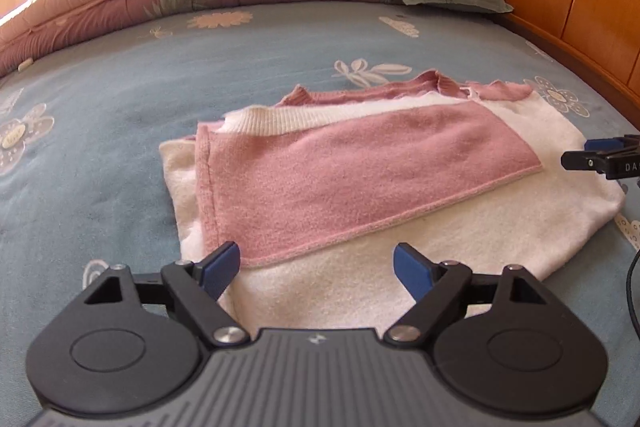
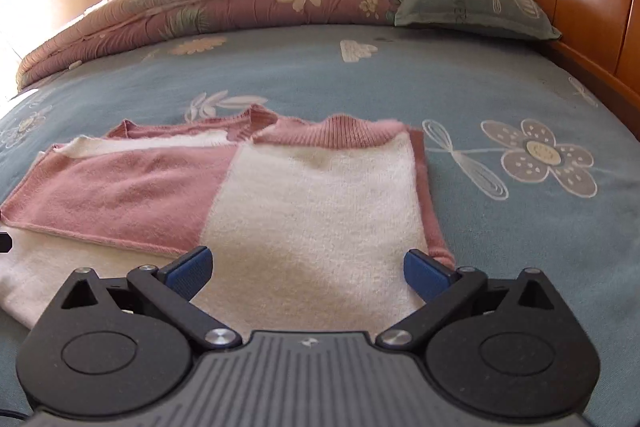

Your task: Fold clothes

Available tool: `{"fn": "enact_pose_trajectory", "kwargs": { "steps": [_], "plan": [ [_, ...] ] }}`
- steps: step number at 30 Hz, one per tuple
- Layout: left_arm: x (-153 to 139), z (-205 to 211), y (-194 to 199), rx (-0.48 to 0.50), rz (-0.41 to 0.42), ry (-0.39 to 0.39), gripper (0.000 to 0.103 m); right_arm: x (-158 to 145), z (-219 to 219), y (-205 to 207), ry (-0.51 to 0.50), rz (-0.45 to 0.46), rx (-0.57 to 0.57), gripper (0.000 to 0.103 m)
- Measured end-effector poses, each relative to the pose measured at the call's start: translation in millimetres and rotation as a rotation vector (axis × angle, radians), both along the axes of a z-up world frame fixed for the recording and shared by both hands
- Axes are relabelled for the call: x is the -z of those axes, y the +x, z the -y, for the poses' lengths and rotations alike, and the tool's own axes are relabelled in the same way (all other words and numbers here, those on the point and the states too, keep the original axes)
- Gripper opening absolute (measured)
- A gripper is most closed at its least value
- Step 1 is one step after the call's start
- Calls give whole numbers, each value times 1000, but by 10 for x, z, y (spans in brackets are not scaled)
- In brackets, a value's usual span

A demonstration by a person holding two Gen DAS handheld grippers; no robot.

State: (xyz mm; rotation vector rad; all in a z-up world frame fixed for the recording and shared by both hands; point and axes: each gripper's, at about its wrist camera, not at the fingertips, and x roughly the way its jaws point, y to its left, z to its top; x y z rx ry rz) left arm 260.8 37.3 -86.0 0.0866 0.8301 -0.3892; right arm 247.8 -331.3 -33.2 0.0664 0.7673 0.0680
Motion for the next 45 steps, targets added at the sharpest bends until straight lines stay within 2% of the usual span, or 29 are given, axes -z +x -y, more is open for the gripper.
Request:
{"fn": "enact_pose_trajectory", "kwargs": {
  "steps": [3,7,10,12,14,15,18,21,23,27,30,37,41,45],
  "plan": [
    [52,-94,-128,14,44,-51,85,118,-67,-84,-45,20,-24,103],
    [27,-229,-104,2,27,-145,85,111,-26,-111,-17,23,-33,103],
    [-82,-206,-109,-24,16,-143,85,-5,-92,-180,-19,5,-51,103],
    [-185,-79,-216,28,60,-95,85,-113,-176,-296,-16,11,-72,103],
    [-242,137,-321,129,102,-20,85,-217,-280,-424,-24,22,-105,103],
    [-246,254,-367,181,118,28,85,-250,-382,-509,-60,34,-147,103],
    [-136,635,-607,331,194,265,85,-260,-683,-697,-229,36,-258,103],
    [10,808,-791,387,286,437,86,-139,-900,-814,-414,9,-316,103],
    [27,815,-835,378,315,479,86,-16,-1001,-877,-526,-11,-336,103],
    [57,850,-828,382,361,610,88,5,-1074,-929,-597,9,-357,103],
    [73,972,-728,426,372,697,89,11,-1237,-817,-698,16,-433,103],
    [130,1422,-535,572,470,817,89,65,-1617,-559,-869,116,-623,103],
    [206,1346,-468,603,512,893,89,92,-1462,-582,-954,140,-667,103],
    [287,1067,-379,563,507,969,89,127,-1027,-558,-1009,90,-588,103]
  ]
}}
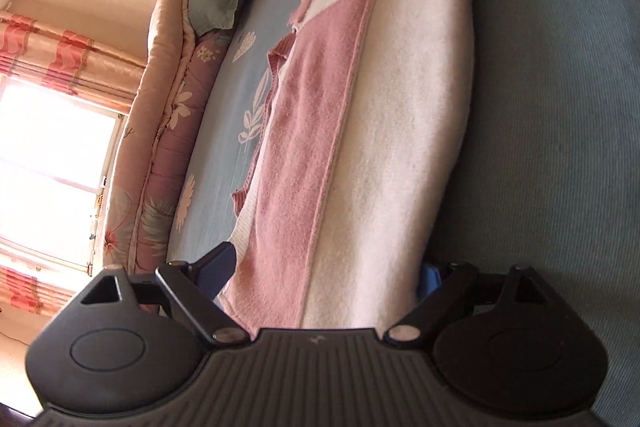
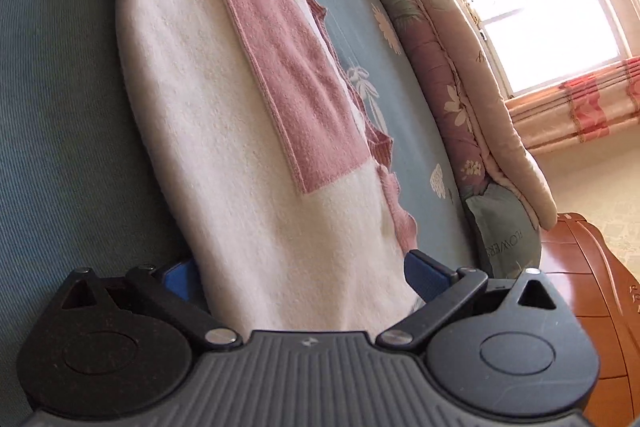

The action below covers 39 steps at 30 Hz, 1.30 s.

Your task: Fold clothes

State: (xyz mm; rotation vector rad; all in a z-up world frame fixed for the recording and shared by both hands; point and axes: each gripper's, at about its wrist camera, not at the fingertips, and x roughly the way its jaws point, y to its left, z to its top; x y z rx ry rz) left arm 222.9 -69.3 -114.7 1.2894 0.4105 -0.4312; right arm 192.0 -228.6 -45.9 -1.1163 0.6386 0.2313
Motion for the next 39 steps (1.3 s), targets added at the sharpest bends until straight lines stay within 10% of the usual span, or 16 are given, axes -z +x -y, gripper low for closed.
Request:
{"fn": "enact_pose_trajectory", "kwargs": {
  "steps": [11,20,26,29,31,39],
  "plan": [
    [83,536,347,50,25,-26,84,142,-245,138,-6,84,-69,103],
    [137,52,524,3,24,3,85,73,350,205,46,27,17,103],
    [178,276,717,8,36,50,83,207,59,273,-95,64,-45,103],
    [235,299,674,3,20,40,60,227,18,265,-91,77,-33,103],
    [355,314,563,12,35,48,21,239,39,199,-56,96,-10,101],
    [428,360,566,-9,43,50,14,328,-48,34,-69,102,-19,78]
  ]
}}
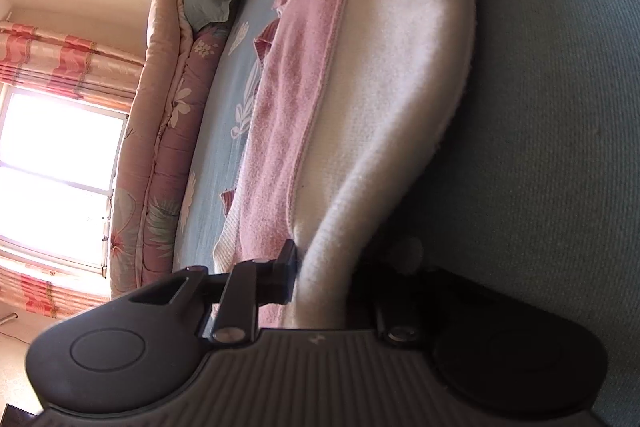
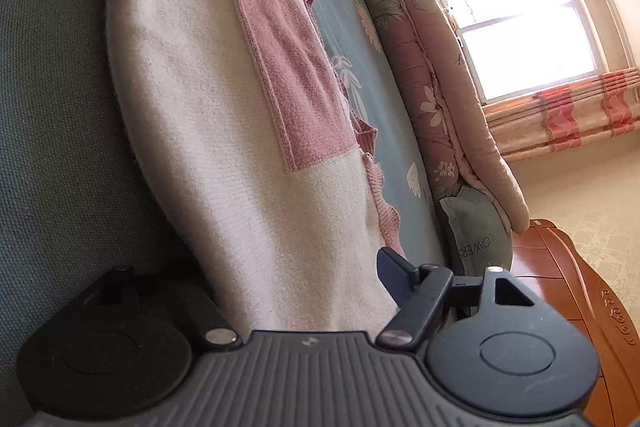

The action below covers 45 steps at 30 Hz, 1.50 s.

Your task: Fold clothes

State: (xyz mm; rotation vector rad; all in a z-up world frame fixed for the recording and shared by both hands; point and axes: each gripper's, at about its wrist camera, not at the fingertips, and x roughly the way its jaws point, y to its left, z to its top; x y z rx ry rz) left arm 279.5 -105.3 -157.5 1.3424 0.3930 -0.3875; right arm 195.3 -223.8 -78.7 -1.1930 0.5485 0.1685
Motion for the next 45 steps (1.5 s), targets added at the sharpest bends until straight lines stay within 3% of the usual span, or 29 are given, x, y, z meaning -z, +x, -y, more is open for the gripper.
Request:
{"fn": "enact_pose_trajectory", "kwargs": {
  "steps": [3,4,7,9,13,15,17,21,24,25,26,27,29,31,45],
  "plan": [
    [6,-16,-25,-10,10,-14,13,17,20,-49,34,3,8,71],
    [7,-17,-25,-12,11,-15,13,33,19,-75,42,4,7,61],
    [6,-17,-26,-15,11,-14,13,265,-101,-225,-27,6,-33,15],
    [2,-26,-37,-15,9,-18,13,349,-161,-253,-76,50,-23,15],
    [-2,-36,-28,-14,6,-23,13,241,-149,-180,-117,-8,-55,20],
    [-7,-44,-15,-13,6,-30,13,225,-116,-182,-172,6,-106,34],
    [-8,-51,-5,-12,6,-34,13,116,-31,-116,-135,16,-96,60],
    [-11,-59,31,-11,4,-37,13,36,130,51,-129,17,-102,72],
    [-12,-56,36,-12,6,-40,13,132,86,71,-165,34,-121,65],
    [-12,-55,38,-12,7,-41,13,187,64,45,-174,27,-123,55],
    [-13,-55,40,-12,7,-42,13,242,42,19,-182,20,-124,32],
    [-13,-54,42,-12,8,-43,13,307,20,-11,-195,28,-122,20],
    [-13,-52,46,-13,9,-45,13,434,-17,-60,-219,77,-105,18],
    [-14,-47,49,-13,9,-41,13,357,-1,0,-179,42,-87,18],
    [-41,-71,85,4,-11,-25,15,291,43,49,-200,-11,-115,17]
  ]
}}
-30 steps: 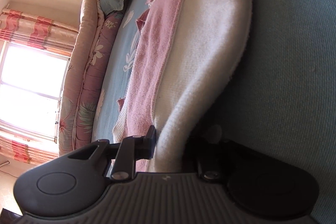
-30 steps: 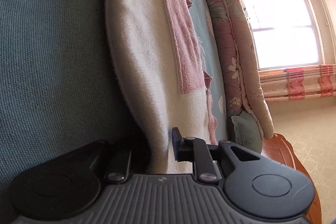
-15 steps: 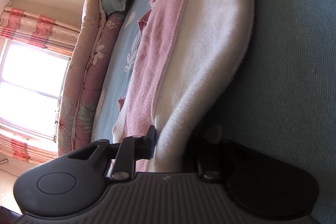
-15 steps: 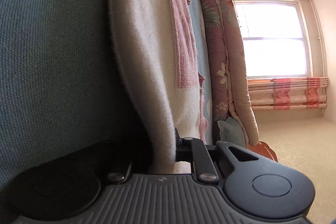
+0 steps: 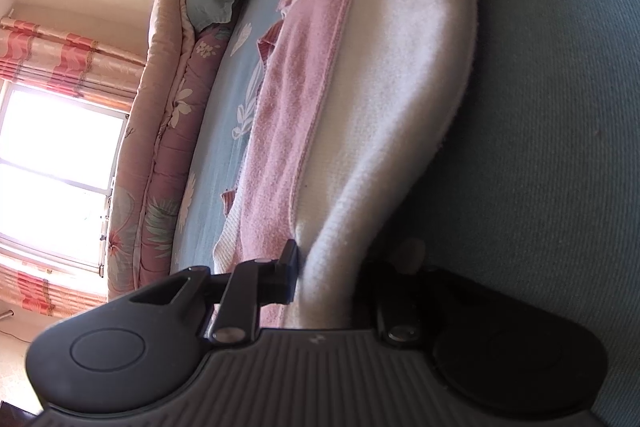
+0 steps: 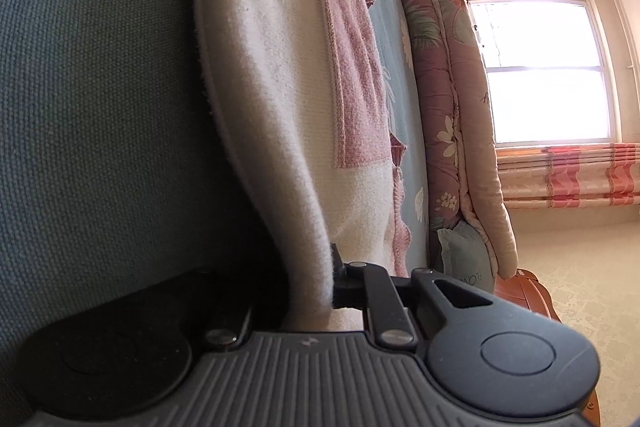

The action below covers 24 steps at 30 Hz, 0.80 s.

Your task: Fold clothes

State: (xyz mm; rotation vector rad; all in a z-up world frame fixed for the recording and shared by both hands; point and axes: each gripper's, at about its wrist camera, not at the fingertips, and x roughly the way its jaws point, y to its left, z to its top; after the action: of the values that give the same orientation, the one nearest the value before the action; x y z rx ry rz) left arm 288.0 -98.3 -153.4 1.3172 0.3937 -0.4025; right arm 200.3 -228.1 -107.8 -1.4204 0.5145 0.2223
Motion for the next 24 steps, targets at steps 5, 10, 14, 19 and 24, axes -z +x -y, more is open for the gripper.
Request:
{"fn": "enact_pose_trajectory", "kwargs": {
  "steps": [5,10,14,19,24],
  "plan": [
    [0,11,8,13,3,20,16,-49,-5,-21,9,-20,-3,16],
    [-42,-4,-29,24,26,8,16,-129,-16,-3,31,-41,13,16],
    [-131,-18,-38,26,45,-9,15,-251,-8,13,66,-45,29,15],
    [-235,-15,-82,26,52,-30,12,-400,-28,-64,91,-55,33,12],
    [-278,-29,-232,44,50,-24,10,-476,-87,-219,103,-76,29,12]
  ]
}}
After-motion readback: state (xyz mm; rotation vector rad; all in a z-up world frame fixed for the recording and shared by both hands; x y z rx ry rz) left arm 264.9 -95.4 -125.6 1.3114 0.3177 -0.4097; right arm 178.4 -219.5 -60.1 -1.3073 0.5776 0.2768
